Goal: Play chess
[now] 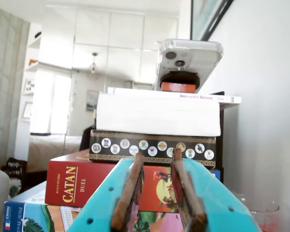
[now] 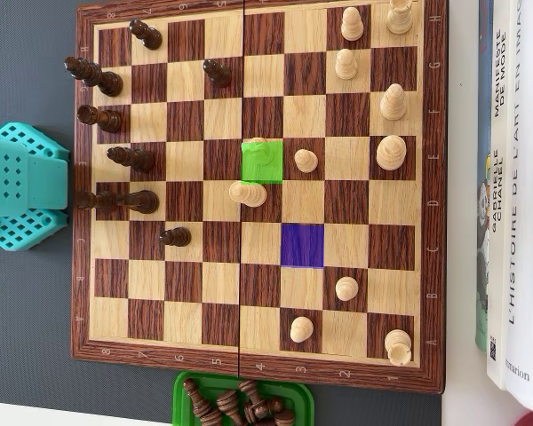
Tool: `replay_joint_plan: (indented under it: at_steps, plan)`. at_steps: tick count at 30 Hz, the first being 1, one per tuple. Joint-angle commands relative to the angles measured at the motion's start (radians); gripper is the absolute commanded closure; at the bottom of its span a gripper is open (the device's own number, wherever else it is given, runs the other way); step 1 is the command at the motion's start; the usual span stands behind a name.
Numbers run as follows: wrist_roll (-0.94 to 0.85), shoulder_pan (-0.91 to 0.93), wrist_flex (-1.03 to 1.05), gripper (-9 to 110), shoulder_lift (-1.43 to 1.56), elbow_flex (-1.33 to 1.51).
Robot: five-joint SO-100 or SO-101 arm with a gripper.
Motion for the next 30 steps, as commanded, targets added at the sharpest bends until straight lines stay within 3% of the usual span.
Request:
replay_joint_plan:
  at_steps: [1,30]
  plan:
    - [0.0,0.005,-0.091,91,0.011,0.005]
    - [-0.002,-0.002,-1.026,91,0.011,0.071]
